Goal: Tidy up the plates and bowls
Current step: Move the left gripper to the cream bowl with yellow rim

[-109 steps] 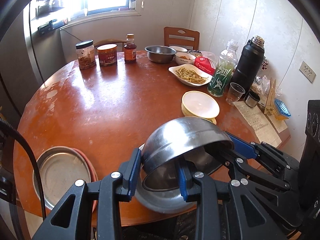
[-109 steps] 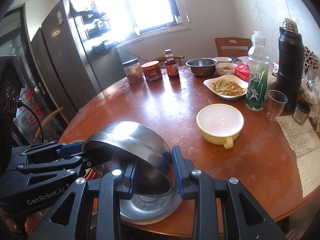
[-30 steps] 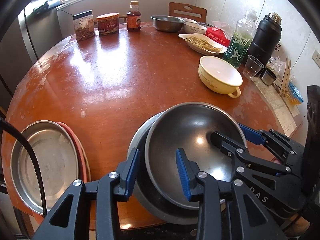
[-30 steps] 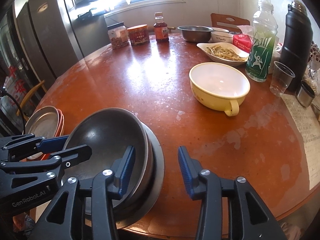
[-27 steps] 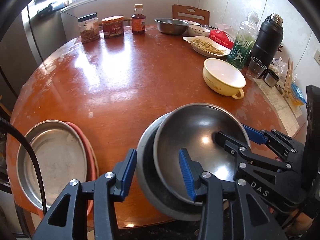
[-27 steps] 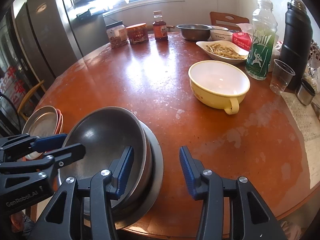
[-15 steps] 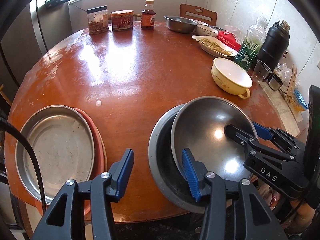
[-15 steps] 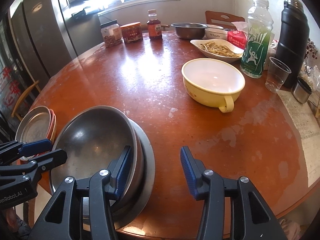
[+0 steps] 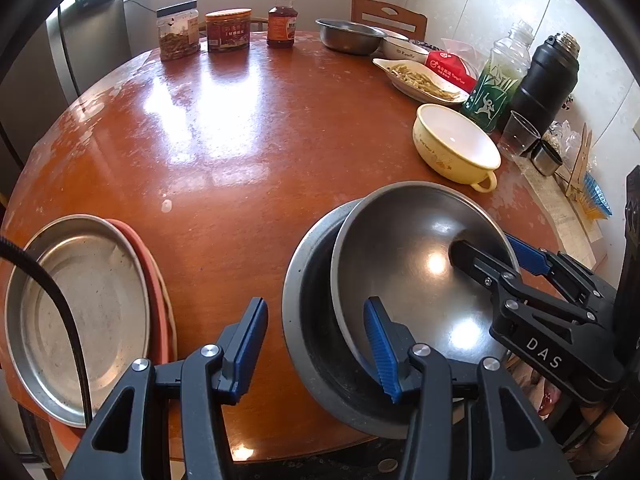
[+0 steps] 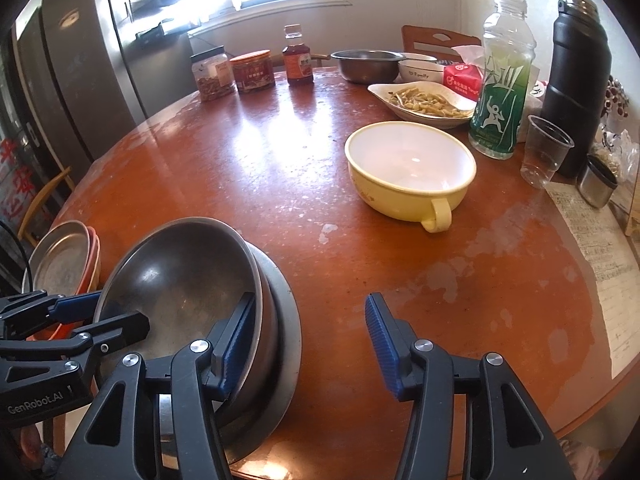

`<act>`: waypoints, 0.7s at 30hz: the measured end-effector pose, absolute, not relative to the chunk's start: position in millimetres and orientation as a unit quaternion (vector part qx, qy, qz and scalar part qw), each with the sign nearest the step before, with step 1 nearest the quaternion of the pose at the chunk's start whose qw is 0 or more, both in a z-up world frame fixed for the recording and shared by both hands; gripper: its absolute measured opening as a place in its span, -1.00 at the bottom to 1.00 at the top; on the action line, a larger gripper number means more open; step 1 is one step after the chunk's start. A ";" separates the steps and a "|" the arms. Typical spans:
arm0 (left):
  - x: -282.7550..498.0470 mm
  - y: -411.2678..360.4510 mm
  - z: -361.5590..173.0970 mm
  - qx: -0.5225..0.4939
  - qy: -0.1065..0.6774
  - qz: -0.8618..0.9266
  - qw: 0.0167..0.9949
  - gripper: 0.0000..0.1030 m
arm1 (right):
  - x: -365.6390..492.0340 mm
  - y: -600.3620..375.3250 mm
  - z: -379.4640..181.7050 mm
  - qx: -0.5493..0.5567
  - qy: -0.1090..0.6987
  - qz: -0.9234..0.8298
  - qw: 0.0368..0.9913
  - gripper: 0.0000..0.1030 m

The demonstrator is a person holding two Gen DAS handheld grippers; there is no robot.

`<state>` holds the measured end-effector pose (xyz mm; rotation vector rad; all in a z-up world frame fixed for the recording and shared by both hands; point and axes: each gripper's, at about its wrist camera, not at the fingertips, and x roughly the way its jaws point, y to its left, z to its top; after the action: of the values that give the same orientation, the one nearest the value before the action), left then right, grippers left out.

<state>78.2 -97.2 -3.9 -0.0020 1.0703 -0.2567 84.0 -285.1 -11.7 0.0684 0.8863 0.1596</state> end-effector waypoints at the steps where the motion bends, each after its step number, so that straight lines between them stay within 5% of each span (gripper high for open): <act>1: 79.2 -98.7 -4.2 0.000 0.508 -0.123 0.852 -0.03 | 84.6 -286.6 -11.9 0.035 0.428 0.076 0.900 0.08; 21: 95.6 -110.9 7.3 -0.003 0.503 -0.132 0.854 -0.03 | 96.0 -310.2 -0.2 0.076 0.435 0.077 0.894 0.16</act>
<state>95.6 -110.9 7.3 -0.0057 1.0576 -0.2777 96.0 -310.2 -0.2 0.1579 0.9013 0.1595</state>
